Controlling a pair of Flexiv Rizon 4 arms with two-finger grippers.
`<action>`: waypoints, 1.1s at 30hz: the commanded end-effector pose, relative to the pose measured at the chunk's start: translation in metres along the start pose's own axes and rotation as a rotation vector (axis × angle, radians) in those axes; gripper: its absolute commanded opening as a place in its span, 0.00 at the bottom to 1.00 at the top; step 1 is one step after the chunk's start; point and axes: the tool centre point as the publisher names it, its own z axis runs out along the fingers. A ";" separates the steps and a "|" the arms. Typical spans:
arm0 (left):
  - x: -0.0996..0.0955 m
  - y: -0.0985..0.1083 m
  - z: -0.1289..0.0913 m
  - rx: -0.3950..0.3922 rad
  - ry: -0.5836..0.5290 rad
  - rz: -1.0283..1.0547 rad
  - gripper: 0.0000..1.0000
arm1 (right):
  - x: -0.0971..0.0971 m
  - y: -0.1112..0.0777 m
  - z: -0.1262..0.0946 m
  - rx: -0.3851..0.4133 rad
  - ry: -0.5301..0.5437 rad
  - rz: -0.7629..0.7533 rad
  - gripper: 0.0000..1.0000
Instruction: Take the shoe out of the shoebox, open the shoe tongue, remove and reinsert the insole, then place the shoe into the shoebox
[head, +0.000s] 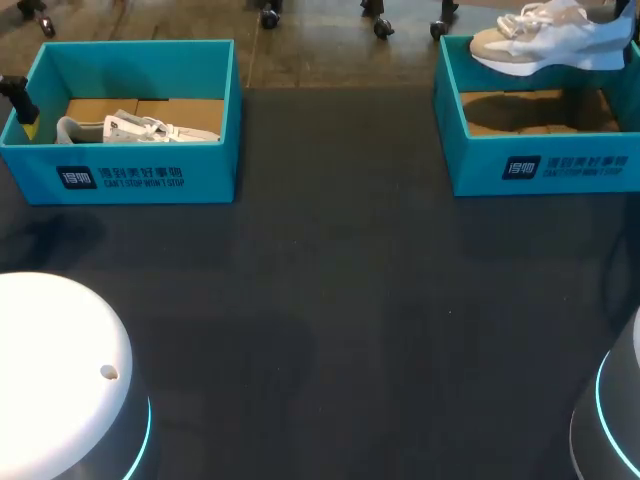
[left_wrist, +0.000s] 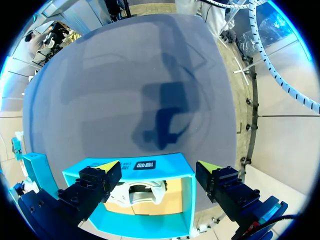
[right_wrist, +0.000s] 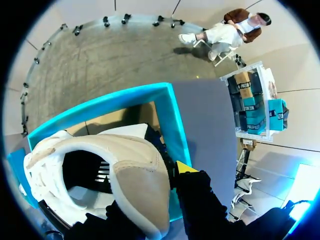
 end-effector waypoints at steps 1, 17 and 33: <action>0.000 -0.001 0.000 -0.002 0.002 0.000 1.00 | 0.000 -0.007 -0.001 -0.013 0.001 0.000 0.00; 0.000 -0.001 0.000 -0.002 0.002 0.000 1.00 | -0.047 -0.021 -0.065 -0.095 -0.080 0.071 0.00; 0.000 -0.001 0.000 -0.002 0.002 0.000 1.00 | -0.003 -0.127 -0.127 -0.164 -0.049 0.073 0.00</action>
